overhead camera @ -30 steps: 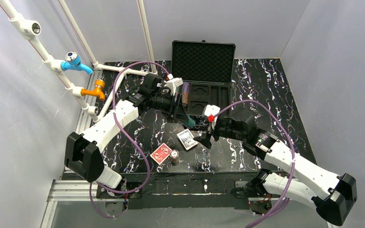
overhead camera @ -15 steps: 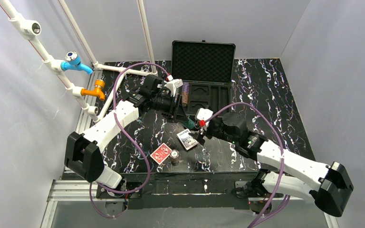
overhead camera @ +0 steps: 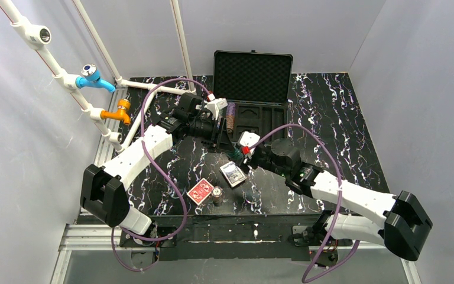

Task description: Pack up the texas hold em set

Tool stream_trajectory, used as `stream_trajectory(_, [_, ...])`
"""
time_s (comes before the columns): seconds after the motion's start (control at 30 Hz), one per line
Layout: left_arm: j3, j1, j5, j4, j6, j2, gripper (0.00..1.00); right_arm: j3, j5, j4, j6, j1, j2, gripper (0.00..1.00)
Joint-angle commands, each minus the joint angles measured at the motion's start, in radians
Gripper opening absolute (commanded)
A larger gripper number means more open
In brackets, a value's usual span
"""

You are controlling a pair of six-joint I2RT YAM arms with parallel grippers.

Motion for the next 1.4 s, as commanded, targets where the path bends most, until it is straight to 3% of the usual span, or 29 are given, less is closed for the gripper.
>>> stream_trajectory(0.0, [0.005, 0.004, 0.06, 0.044, -0.014, -0.027, 0.0, -0.001, 0.008, 0.077, 0.002, 0.011, 0.023, 0.76])
stream_trajectory(0.4, [-0.002, 0.003, 0.075, 0.057, -0.022, -0.03, 0.0, 0.0, -0.007, 0.1, 0.009, 0.026, 0.075, 0.66])
stream_trajectory(0.53, [0.0, 0.004, 0.073, 0.055, -0.022, -0.024, 0.0, 0.009, -0.03, 0.082, 0.005, 0.049, 0.071, 0.34])
stream_trajectory(0.67, [0.006, 0.006, 0.069, 0.048, -0.019, -0.017, 0.0, 0.015, -0.051, 0.038, 0.001, 0.067, 0.052, 0.11])
stream_trajectory(0.8, [0.007, 0.012, 0.053, 0.039, -0.011, -0.024, 0.0, 0.012, -0.054, 0.024, 0.004, 0.072, 0.027, 0.04])
stream_trajectory(0.9, [0.004, 0.012, 0.06, 0.038, -0.005, -0.022, 0.1, 0.005, -0.059, 0.022, 0.01, 0.074, 0.016, 0.01])
stream_trajectory(0.93, [0.004, 0.012, 0.066, 0.039, 0.0, -0.021, 0.18, 0.004, -0.061, 0.02, 0.013, 0.074, 0.014, 0.01])
stream_trajectory(1.03, [-0.001, 0.012, 0.07, 0.039, 0.011, -0.027, 0.58, 0.001, -0.07, 0.012, 0.017, 0.075, 0.006, 0.01])
stream_trajectory(1.1, [-0.007, 0.012, 0.061, 0.038, 0.019, -0.038, 0.77, -0.002, -0.075, 0.002, 0.019, 0.075, 0.003, 0.01])
stream_trajectory(1.23, [-0.03, 0.011, 0.043, 0.059, 0.03, -0.069, 0.96, -0.023, -0.065, -0.002, 0.046, 0.076, -0.021, 0.01])
stream_trajectory(1.37, [-0.038, 0.012, 0.007, 0.066, 0.037, -0.09, 0.98, -0.054, -0.018, 0.016, 0.119, 0.075, -0.058, 0.01])
